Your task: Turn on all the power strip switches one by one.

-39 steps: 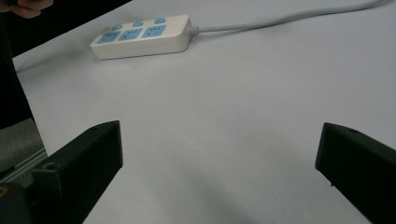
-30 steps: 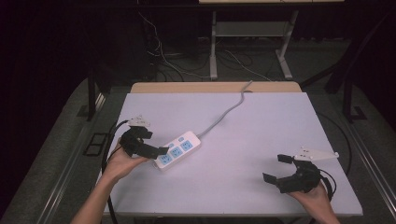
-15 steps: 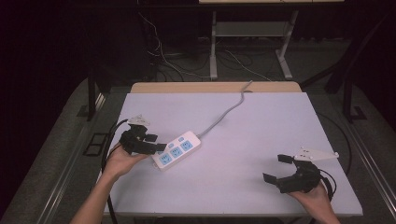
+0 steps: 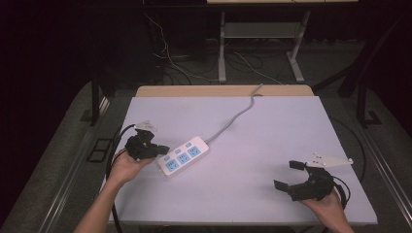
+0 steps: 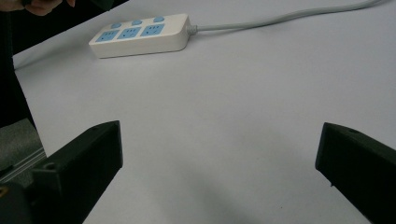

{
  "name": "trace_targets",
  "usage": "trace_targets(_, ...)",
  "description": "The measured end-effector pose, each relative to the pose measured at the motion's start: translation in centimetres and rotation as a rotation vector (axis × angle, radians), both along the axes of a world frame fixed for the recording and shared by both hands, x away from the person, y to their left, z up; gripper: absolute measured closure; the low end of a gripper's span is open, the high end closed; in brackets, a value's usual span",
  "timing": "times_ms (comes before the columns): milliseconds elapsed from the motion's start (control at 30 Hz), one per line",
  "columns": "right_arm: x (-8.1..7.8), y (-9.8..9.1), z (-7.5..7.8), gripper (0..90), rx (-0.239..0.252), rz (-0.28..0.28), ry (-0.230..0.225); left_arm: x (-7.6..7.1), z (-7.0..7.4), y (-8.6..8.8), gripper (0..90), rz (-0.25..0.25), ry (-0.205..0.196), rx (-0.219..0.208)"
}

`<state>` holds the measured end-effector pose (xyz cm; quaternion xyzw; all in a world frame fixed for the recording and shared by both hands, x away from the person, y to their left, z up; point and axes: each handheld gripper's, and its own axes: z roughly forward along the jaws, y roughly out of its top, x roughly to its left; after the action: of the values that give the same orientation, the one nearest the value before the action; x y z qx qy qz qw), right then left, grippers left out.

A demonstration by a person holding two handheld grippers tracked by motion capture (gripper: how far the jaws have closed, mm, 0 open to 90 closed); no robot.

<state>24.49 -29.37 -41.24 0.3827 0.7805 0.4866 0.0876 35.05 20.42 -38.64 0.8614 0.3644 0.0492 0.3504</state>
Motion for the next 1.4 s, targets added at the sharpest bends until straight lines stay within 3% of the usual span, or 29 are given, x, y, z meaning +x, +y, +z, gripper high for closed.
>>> trace_targets(167, 0.0, 0.0, 0.0, 0.7, -0.001, 0.0, 0.001, 0.2, -0.4, -0.3, 89.3, -0.013, 0.008, 0.035)
trace_targets(967, 0.0, -0.2, -0.1, 0.7, -0.007, 0.0, 0.007, 0.5, -1.5, -0.6, 89.5, -0.035, 0.039, 0.093)
trace_targets(1400, -0.1, -0.3, -0.1, 0.7, 0.002, -0.004, 0.007, 0.5, -1.9, -0.4, 89.8, -0.052, 0.029, 0.078)
